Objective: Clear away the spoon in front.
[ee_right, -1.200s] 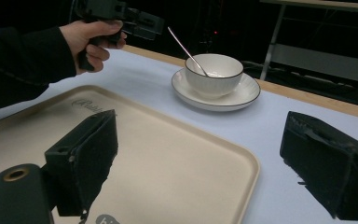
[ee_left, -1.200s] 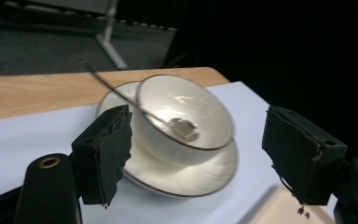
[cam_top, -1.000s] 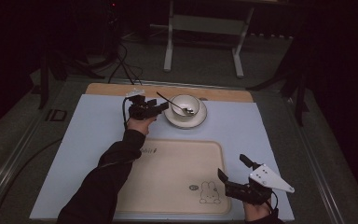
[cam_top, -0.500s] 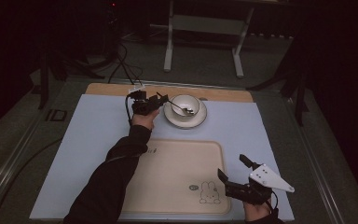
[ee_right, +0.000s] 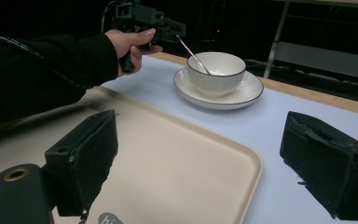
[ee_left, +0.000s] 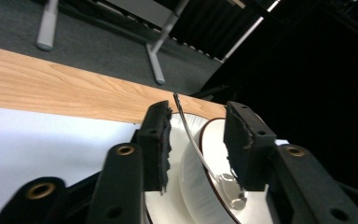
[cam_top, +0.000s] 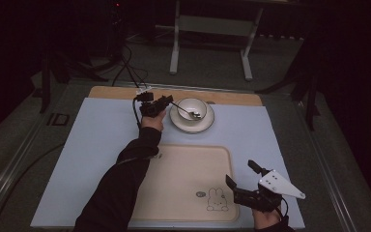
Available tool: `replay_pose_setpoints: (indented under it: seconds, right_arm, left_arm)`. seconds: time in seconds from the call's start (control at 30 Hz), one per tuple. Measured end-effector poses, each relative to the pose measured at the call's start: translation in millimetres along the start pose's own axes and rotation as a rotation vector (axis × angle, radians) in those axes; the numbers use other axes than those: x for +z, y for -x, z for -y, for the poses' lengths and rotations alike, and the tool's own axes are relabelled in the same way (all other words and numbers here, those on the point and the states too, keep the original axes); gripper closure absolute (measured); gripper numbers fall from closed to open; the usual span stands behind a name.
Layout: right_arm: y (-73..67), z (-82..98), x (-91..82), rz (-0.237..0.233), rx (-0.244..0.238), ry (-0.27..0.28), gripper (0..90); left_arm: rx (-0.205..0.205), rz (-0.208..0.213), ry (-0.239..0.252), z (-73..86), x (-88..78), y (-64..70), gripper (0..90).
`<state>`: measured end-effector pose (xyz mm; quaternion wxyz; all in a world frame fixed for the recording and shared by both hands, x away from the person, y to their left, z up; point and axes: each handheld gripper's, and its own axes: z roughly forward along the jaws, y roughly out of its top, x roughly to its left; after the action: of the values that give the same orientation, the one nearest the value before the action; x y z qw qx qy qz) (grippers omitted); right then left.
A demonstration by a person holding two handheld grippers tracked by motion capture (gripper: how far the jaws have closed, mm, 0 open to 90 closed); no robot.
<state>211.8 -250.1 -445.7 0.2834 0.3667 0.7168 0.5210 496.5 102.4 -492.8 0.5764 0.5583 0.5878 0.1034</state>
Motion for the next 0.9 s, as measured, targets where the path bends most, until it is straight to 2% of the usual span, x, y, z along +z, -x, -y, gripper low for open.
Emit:
replay_pose_setpoints:
  seconds: [0.2, 0.4, 0.53, 0.6, 0.7, 0.73, 0.9]
  right_arm:
    - [0.1, 0.1, 0.3, -0.002, 0.0, 0.0, 11.1]
    - [0.5, 0.3, 0.4, -0.003, 0.002, -0.001, 11.1]
    - [0.0, 0.2, 0.4, -0.003, 0.0, 0.0, 11.1]
    - [-0.1, 0.1, 0.4, -0.003, -0.001, 0.0, 11.1]
    - [-0.3, 0.2, 0.6, -0.005, 0.0, -0.003, 11.1]
    - [-0.3, 0.2, 0.6, -0.005, -0.001, -0.003, 11.1]
    - [0.0, 0.3, 0.6, -0.005, 0.001, -0.003, 11.2]
  left_arm:
    - [-0.029, 0.002, 0.021, 0.8, 1.9, -0.7, 75.3]
    - [-0.013, 0.01, 0.033, 0.1, 0.1, 1.9, 85.4]
    - [-0.012, 0.042, 0.049, -3.1, -2.8, 4.5, 88.4]
    - [-0.007, 0.045, 0.046, -3.8, -3.3, 5.8, 88.9]
    - [0.02, 0.061, 0.041, -5.0, -3.4, 10.7, 89.2]
    - [0.024, 0.078, 0.035, -5.7, -2.7, 12.7, 89.2]
    - [0.04, 0.086, 0.032, -7.3, -2.4, 19.1, 89.6]
